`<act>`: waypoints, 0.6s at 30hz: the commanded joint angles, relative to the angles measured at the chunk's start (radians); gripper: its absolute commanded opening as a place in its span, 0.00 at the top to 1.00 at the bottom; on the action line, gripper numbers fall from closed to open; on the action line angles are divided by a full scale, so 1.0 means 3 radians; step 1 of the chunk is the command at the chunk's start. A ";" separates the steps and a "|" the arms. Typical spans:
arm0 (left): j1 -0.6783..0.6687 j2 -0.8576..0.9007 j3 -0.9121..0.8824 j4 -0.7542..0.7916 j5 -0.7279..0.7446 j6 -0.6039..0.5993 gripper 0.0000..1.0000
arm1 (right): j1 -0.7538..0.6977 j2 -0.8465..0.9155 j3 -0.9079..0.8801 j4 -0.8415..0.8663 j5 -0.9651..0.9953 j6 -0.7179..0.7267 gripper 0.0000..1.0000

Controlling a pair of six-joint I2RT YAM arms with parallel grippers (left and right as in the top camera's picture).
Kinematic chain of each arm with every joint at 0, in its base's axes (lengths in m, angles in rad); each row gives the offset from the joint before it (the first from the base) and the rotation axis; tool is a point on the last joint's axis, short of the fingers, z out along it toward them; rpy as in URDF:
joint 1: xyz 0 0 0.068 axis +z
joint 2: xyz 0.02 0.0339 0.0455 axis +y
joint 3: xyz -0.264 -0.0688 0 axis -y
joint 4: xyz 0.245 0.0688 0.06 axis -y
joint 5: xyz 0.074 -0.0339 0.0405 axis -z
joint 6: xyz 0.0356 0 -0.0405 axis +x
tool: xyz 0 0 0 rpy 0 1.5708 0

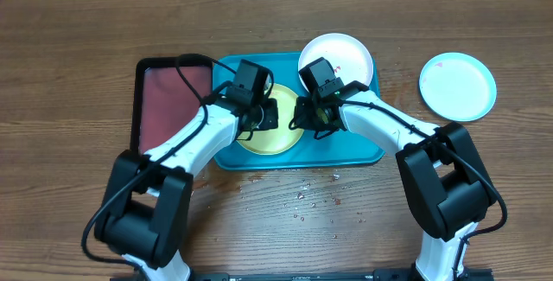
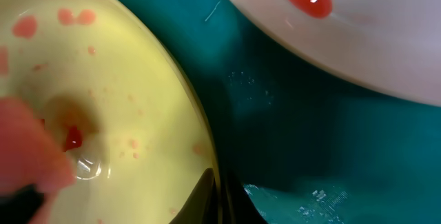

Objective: Clean dirty plates on tray and stack at the side
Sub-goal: 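Carry the sponge with the left gripper onto the yellow plate, then scrub the yellow plate with the sponge while right gripper holds rim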

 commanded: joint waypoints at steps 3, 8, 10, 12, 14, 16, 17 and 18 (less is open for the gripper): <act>-0.0024 0.0128 0.0013 0.0017 0.0047 -0.0085 0.96 | 0.0000 0.0050 0.0009 0.0053 -0.0045 0.0315 0.96; -0.0024 0.0184 0.0013 0.0017 -0.0183 -0.0085 0.96 | 0.0001 0.0050 0.0009 0.0111 -0.0081 0.0332 0.96; -0.0024 0.0215 0.0013 0.0003 -0.0296 -0.0084 0.96 | 0.0000 0.0050 0.0009 0.0109 -0.0081 0.0347 0.96; -0.0024 0.0235 0.0013 -0.0060 -0.0426 -0.0084 0.96 | 0.0000 0.0050 0.0009 0.0109 -0.0081 0.0356 0.96; -0.0024 0.0240 0.0013 -0.0161 -0.0607 -0.0084 0.96 | 0.0000 0.0050 0.0009 0.0109 -0.0079 0.0381 0.96; -0.0024 0.0240 0.0014 -0.0280 -0.0823 -0.0081 0.96 | 0.0000 0.0050 0.0009 0.0112 -0.0079 0.0418 0.96; -0.0024 0.0240 0.0014 -0.0337 -0.0913 -0.0076 0.96 | 0.0000 0.0050 0.0009 0.0114 -0.0079 0.0420 0.96; -0.0024 0.0240 0.0014 -0.0387 -0.0991 -0.0050 0.96 | 0.0000 0.0050 0.0009 0.0118 -0.0079 0.0425 0.96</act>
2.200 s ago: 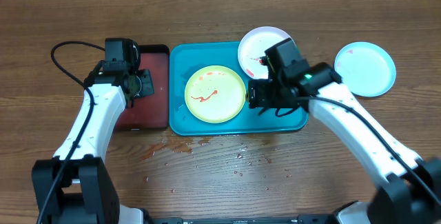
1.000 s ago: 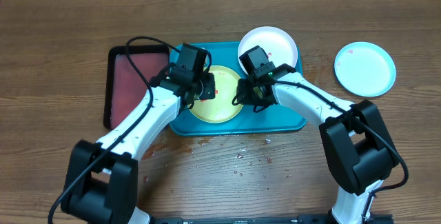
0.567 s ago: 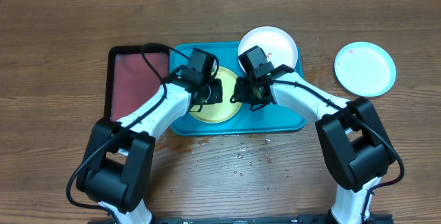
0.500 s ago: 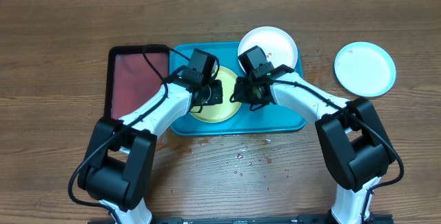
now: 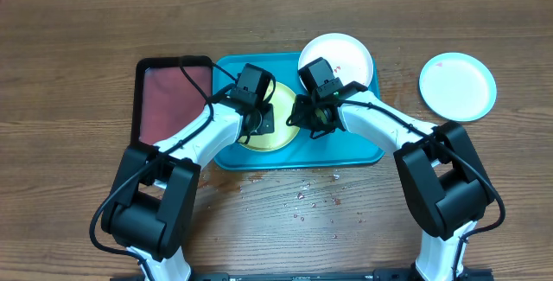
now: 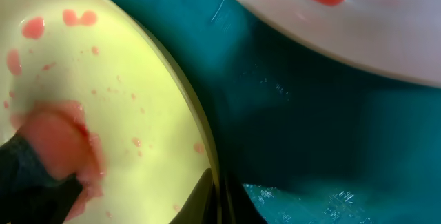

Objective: Clean dirty plates on tray and stack at the side
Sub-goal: 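Scrub the yellow plate with the sponge while right gripper holds rim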

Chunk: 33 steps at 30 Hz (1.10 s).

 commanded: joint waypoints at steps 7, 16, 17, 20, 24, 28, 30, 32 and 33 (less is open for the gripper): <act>-0.0006 0.0093 -0.0014 -0.0443 -0.0896 0.0081 0.96 | -0.0006 0.0023 0.0009 0.0036 0.0008 0.0109 0.96; -0.0006 0.0095 -0.0014 -0.0226 -0.0468 0.0079 0.96 | -0.0005 0.0023 0.0009 0.0032 -0.0008 0.0106 0.96; -0.0006 0.0103 -0.0014 -0.0154 -0.0364 0.0080 0.96 | -0.0005 0.0023 0.0009 0.0032 -0.0008 0.0106 0.96; -0.0006 0.0154 -0.0014 0.0070 -0.0123 0.0079 0.96 | -0.0005 0.0023 0.0009 0.0032 -0.0033 0.0079 0.96; -0.0006 0.0294 -0.0014 0.0215 0.0095 0.0080 0.96 | -0.0005 0.0023 0.0009 0.0032 -0.0081 0.0066 0.96; -0.0006 0.0439 -0.0014 0.0399 0.0341 0.0126 0.96 | -0.0005 0.0023 0.0009 0.0031 -0.0081 0.0039 0.96; -0.0006 0.0474 -0.0014 0.0509 0.0534 0.0195 0.96 | -0.0005 0.0023 0.0009 0.0031 -0.0083 -0.0010 0.96; -0.0008 0.0479 -0.0014 0.0566 0.0619 0.0219 0.96 | -0.0005 0.0023 0.0009 0.0028 -0.0083 -0.0020 0.96; -0.0008 0.0479 -0.0014 0.0584 0.0626 0.0219 0.96 | -0.0005 0.0023 0.0009 0.0028 -0.0084 -0.0020 0.96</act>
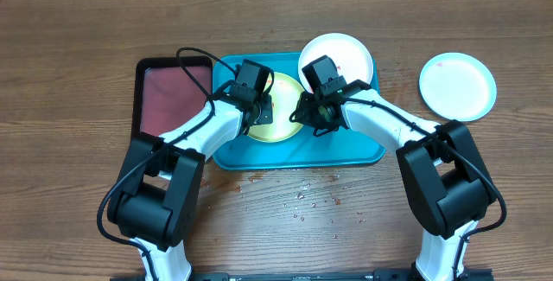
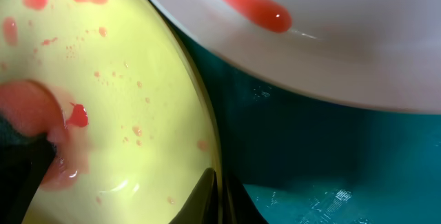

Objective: Clean dirty plates on tray and stack at the side
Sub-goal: 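Scrub the yellow plate with the sponge while right gripper holds rim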

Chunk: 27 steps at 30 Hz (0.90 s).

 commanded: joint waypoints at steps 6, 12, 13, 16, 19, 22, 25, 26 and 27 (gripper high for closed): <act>-0.0058 0.0272 0.0003 0.0014 0.0738 0.0234 0.96 | 0.0064 0.0020 0.0009 0.0037 -0.0200 -0.0198 0.96; -0.0075 0.0272 0.0104 -0.0045 0.0811 0.0301 0.96 | 0.0064 0.0020 0.0009 0.0039 -0.0287 -0.0285 0.96; -0.0085 0.0272 0.0112 -0.0042 0.0811 0.0317 0.96 | 0.0064 0.0020 0.0009 0.0036 -0.0299 -0.0290 0.96; -0.0113 0.0272 0.0112 -0.0029 0.0755 0.0323 0.96 | 0.0064 0.0020 0.0009 0.0041 -0.0331 -0.0362 0.96; -0.0121 0.0272 0.0112 -0.0019 0.0744 0.0324 0.96 | 0.0064 0.0020 0.0009 0.0042 -0.0427 -0.0437 0.96; -0.0121 0.0272 0.0112 0.0036 0.0745 0.0324 0.96 | 0.0076 0.0020 0.0009 0.0045 -0.0482 -0.0529 0.96; -0.0121 0.0272 0.0112 0.0112 0.0744 0.0324 0.96 | 0.0104 0.0020 0.0009 0.0038 -0.0501 -0.0562 0.96; -0.0121 0.0272 0.0112 0.0131 0.0734 0.0323 0.96 | 0.0118 0.0020 0.0009 0.0037 -0.0504 -0.0579 0.96; -0.0121 0.0272 0.0112 0.0140 0.0693 0.0322 0.96 | 0.0132 0.0020 0.0009 0.0037 -0.0502 -0.0595 0.96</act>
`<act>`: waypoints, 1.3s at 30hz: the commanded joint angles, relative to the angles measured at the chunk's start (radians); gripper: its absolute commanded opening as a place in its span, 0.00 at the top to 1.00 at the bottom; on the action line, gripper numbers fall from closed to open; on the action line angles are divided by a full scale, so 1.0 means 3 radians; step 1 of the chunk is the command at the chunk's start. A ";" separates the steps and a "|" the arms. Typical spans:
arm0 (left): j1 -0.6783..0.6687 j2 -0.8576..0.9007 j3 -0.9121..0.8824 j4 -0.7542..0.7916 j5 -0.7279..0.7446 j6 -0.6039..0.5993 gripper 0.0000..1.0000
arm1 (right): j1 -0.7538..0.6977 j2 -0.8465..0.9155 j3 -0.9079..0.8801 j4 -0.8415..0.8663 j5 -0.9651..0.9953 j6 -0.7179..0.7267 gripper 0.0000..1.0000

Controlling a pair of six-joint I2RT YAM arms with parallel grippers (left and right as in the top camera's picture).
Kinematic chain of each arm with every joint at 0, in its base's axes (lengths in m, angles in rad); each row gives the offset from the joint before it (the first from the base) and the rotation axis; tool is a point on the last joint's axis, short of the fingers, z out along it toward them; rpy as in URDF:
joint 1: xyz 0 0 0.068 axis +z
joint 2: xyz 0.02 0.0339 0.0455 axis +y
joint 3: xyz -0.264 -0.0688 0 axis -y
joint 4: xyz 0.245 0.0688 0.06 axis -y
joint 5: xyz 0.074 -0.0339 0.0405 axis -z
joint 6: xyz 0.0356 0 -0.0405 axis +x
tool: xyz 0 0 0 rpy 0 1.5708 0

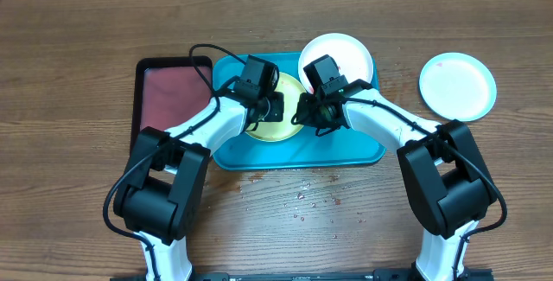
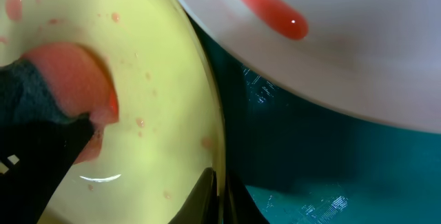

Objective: Clean dirty plates on tray and stack at the side
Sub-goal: 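Scrub the yellow plate with the sponge while right gripper holds rim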

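Observation:
A yellow plate (image 1: 278, 125) (image 2: 151, 114) with pink-red spots lies on the teal tray (image 1: 363, 147). My right gripper (image 1: 308, 114) (image 2: 219, 186) is shut on its right rim, one finger on each side of the edge. My left gripper (image 1: 273, 105) is over the plate's back part, shut on a pink sponge (image 2: 65, 86) that presses on the plate. A white plate (image 1: 339, 54) (image 2: 344, 38) with a red smear sits at the tray's back right corner, its edge above the yellow rim. A pale blue plate (image 1: 458, 86) rests on the table at the right.
A black-rimmed tray with a dark red inside (image 1: 171, 99) lies left of the teal tray. Small droplets (image 1: 313, 196) dot the wooden table in front of the teal tray.
The left gripper with the sponge has moved right and back across the yellow plate. In the right wrist view the sponge sits higher and larger. The right gripper still pinches the rim.
At first the sponge pressed near the yellow plate's middle while the right gripper held the rim. Then it sat lower on the plate. Later the plate lay nearer the white plate, with fewer red spots. Now the sponge is on the plate's back part.

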 commanded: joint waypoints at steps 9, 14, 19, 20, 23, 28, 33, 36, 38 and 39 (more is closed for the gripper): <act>-0.0066 0.0155 -0.0027 0.0000 -0.0626 0.0047 0.96 | 0.0202 0.0020 0.0009 -0.0038 -0.0440 -0.0237 0.96; -0.0031 0.0155 0.0061 -0.0338 -0.0870 0.0010 0.96 | 0.0202 0.0020 0.0009 -0.0076 -0.0437 -0.0235 0.96; -0.0038 0.0154 0.0275 -0.0960 -0.0871 -0.0010 0.96 | 0.0200 0.0020 0.0009 -0.0084 -0.0365 -0.0151 0.96; -0.0043 0.0154 0.0308 -0.1074 -0.0868 -0.0042 0.96 | 0.0200 0.0020 0.0009 -0.0088 -0.0334 -0.0118 0.96; -0.0047 0.0154 0.0357 -0.1380 -0.0868 -0.0183 0.96 | 0.0200 0.0020 0.0009 -0.0080 -0.0295 -0.0067 0.96; -0.0009 0.0154 0.0356 -0.1369 -0.0872 -0.0215 0.96 | 0.0200 0.0020 0.0009 -0.0094 -0.0289 -0.0057 0.96; 0.0140 0.0154 0.0356 -0.1024 -0.0640 -0.0215 0.96 | 0.0200 0.0020 0.0009 -0.0120 -0.0289 -0.0058 0.96; 0.0252 0.0154 0.0357 -0.0834 -0.0453 -0.0252 0.96 | 0.0200 0.0020 0.0009 -0.0120 -0.0289 -0.0058 0.96; 0.0342 0.0154 0.0357 -0.0799 -0.0418 -0.0323 0.96 | 0.0200 0.0020 0.0009 -0.0123 -0.0287 -0.0058 0.96; 0.0379 0.0154 0.0357 -0.0823 -0.0411 -0.0327 0.96 | 0.0200 0.0020 0.0009 -0.0125 -0.0289 -0.0058 0.96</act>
